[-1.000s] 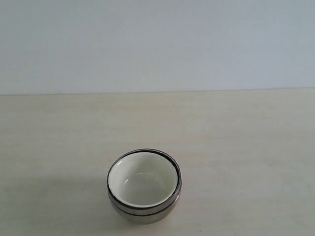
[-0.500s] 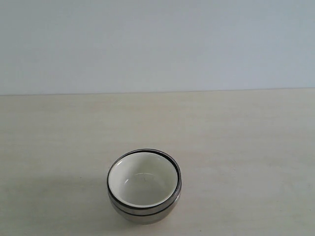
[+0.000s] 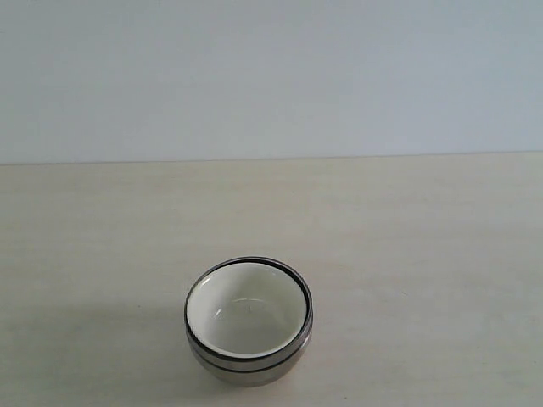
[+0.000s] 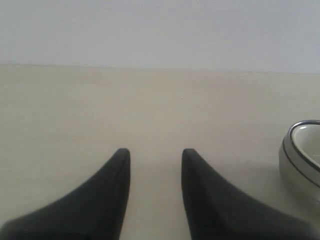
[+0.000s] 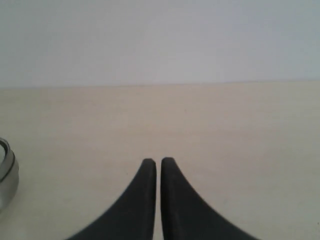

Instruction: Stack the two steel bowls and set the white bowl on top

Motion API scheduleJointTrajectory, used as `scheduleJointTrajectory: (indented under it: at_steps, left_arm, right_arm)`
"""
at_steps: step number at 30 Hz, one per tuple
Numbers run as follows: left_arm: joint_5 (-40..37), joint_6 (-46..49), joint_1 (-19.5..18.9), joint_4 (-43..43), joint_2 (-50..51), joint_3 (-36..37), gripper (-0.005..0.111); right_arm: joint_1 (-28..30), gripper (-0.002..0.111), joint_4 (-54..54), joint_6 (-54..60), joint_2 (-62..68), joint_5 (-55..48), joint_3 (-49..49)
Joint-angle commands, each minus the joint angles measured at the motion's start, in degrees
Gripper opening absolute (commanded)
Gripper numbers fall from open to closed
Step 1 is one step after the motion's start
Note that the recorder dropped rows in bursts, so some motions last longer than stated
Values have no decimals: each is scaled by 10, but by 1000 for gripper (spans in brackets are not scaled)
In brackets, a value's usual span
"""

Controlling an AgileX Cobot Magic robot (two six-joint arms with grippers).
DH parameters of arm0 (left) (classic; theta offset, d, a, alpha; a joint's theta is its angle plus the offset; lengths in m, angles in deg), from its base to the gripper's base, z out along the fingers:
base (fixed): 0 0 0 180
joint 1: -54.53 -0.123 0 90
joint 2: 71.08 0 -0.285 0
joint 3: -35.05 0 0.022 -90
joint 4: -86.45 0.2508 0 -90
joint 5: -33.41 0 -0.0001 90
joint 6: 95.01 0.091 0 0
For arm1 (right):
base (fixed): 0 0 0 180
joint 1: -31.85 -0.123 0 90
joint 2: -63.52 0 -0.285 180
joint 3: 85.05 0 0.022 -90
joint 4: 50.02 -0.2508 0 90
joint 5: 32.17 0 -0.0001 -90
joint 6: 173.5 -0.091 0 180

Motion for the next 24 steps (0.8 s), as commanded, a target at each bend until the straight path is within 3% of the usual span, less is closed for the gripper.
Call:
scheduleJointTrajectory:
  at_steps: [1,24]
  left_arm:
    - [-1,-5,-1,2,-1,2,33]
    - [-1,-5,-1,2,-1,2,33]
  right_arm:
    - [2,0,15,-1,-3,-51,-3]
    - [0,0,13,-4,-3,-55,-3]
